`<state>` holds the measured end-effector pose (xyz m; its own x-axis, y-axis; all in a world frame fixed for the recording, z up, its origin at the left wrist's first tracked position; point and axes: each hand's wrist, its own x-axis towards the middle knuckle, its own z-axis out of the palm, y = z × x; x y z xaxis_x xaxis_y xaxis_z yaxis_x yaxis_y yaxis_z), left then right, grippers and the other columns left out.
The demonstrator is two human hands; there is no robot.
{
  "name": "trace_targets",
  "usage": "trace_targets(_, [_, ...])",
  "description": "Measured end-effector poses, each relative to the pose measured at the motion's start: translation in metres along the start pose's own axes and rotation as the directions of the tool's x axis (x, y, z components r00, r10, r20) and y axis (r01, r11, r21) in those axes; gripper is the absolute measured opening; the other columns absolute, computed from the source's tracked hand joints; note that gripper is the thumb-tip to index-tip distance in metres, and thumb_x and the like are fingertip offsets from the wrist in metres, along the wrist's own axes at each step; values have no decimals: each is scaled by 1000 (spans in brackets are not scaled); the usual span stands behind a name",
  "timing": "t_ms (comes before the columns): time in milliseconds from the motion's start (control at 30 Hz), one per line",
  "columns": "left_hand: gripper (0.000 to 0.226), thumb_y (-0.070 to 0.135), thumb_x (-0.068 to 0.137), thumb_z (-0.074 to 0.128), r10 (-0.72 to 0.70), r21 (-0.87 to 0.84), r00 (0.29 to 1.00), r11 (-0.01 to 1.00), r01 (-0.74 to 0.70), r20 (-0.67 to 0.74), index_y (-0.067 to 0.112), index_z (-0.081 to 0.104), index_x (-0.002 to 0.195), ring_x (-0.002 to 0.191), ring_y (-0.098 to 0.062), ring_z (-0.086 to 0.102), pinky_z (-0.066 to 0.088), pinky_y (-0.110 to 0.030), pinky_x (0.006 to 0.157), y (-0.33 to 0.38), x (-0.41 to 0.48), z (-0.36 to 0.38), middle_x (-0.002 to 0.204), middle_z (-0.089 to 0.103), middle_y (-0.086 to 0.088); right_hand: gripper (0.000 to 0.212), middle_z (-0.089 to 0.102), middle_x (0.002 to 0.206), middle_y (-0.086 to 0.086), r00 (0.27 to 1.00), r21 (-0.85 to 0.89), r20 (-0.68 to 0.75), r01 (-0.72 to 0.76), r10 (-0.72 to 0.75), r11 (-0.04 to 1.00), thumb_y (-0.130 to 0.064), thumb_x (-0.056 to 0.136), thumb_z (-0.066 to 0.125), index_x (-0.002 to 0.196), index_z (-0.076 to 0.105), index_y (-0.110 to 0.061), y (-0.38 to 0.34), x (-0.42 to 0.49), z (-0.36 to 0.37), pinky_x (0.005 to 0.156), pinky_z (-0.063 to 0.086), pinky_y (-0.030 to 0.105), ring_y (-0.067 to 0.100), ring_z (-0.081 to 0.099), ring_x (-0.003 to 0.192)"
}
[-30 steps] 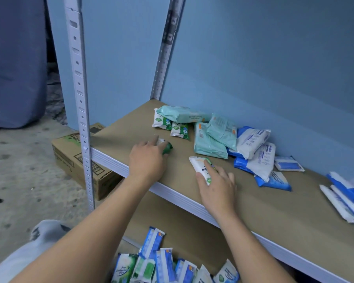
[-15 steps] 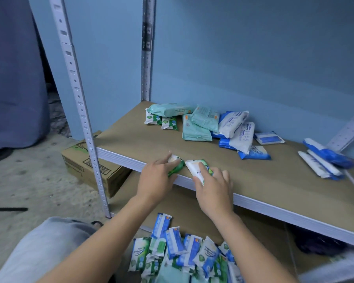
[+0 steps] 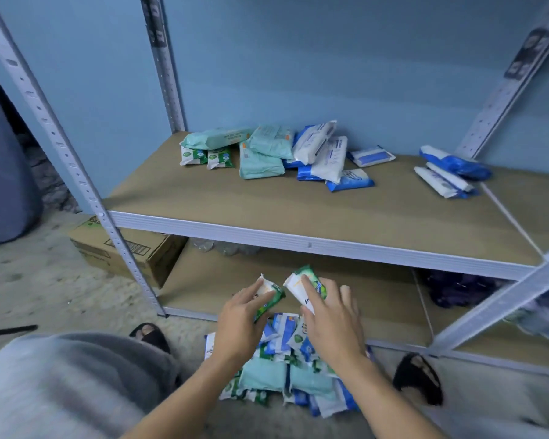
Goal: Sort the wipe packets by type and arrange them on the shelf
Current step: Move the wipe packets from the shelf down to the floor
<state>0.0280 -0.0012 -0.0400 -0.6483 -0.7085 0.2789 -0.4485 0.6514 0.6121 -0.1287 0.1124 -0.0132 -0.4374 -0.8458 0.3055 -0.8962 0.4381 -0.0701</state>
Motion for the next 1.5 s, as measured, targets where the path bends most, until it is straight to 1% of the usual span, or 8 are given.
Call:
trace_targets(133, [44, 16, 92, 70, -178, -29, 972, 982, 185, 150, 38, 66, 129, 109, -16, 67, 46, -18, 83, -13, -29, 33, 152, 45, 11, 59, 61, 113, 5, 981, 12, 157, -122, 118, 992, -37, 81, 77, 136, 58, -26, 26, -32, 30, 77, 51, 43, 30, 53, 95])
trace_targets(267, [46, 19, 91, 69, -278, 26, 933, 960, 280, 229, 42, 64, 130, 100, -7, 67, 50, -24, 82, -21, -43, 54, 152, 46, 12, 60, 55, 128, 3, 910, -4, 314, -284, 270, 959, -44, 93, 59, 150, 41, -31, 49, -55, 53, 89, 44, 39, 26, 49, 106])
trace_targets(567, [43, 18, 89, 67, -372, 88, 870, 927, 363, 324, 32, 66, 129, 127, -20, 57, 51, -34, 99, -38, -22, 95, 151, 50, 4, 51, 50, 143, 7, 697, -4, 503, -590, 511, 808, -37, 97, 45, 147, 40, -29, 85, -75, 107, 103, 39, 42, 33, 44, 128])
trace_targets(800, [44, 15, 92, 62, -318, 119, 886, 948, 295, 337, 18, 61, 136, 137, -26, 47, 44, -35, 107, -43, 22, 129, 150, 49, -5, 50, 55, 134, 13, 683, 116, 552, -630, 478, 767, -29, 97, 45, 146, 43, -19, 95, -60, 135, 97, 45, 44, 35, 48, 124])
trace_targets(933, [45, 20, 98, 56, -345, 158, 849, 938, 307, 399, 18, 54, 143, 140, -26, 44, 42, -35, 107, -54, 27, 150, 156, 42, -6, 49, 60, 133, 11, 689, 197, 591, -627, 419, 754, -20, 99, 45, 148, 45, -18, 92, -59, 149, 86, 51, 39, 32, 56, 119])
trace_targets(1100, [44, 25, 105, 43, -309, 159, 839, 951, 265, 448, 22, 47, 149, 150, -18, 26, 40, -35, 112, -66, 2, 165, 164, 26, 3, 51, 42, 153, -6, 655, 104, 650, -579, 385, 809, -16, 97, 47, 147, 43, -20, 86, -79, 166, 87, 55, 41, 29, 54, 118])
trace_targets(1300, [46, 29, 107, 42, -289, 137, 852, 957, 255, 435, 26, 40, 153, 153, -15, 15, 33, -32, 115, -66, -14, 169, 165, 18, 8, 66, 5, 168, -9, 580, 58, 746, -545, 326, 837, -18, 100, 44, 159, 18, -24, 86, -90, 170, 106, 43, 40, 27, 29, 143])
trace_targets(1500, [49, 28, 106, 44, -298, 160, 814, 954, 252, 498, 24, 37, 155, 154, -17, 13, 37, -39, 115, -61, -4, 163, 166, 16, 4, 61, 15, 166, -7, 547, 152, 795, -598, 262, 787, -32, 101, 49, 157, 27, -23, 99, -77, 164, 110, 42, 44, 26, 33, 145])
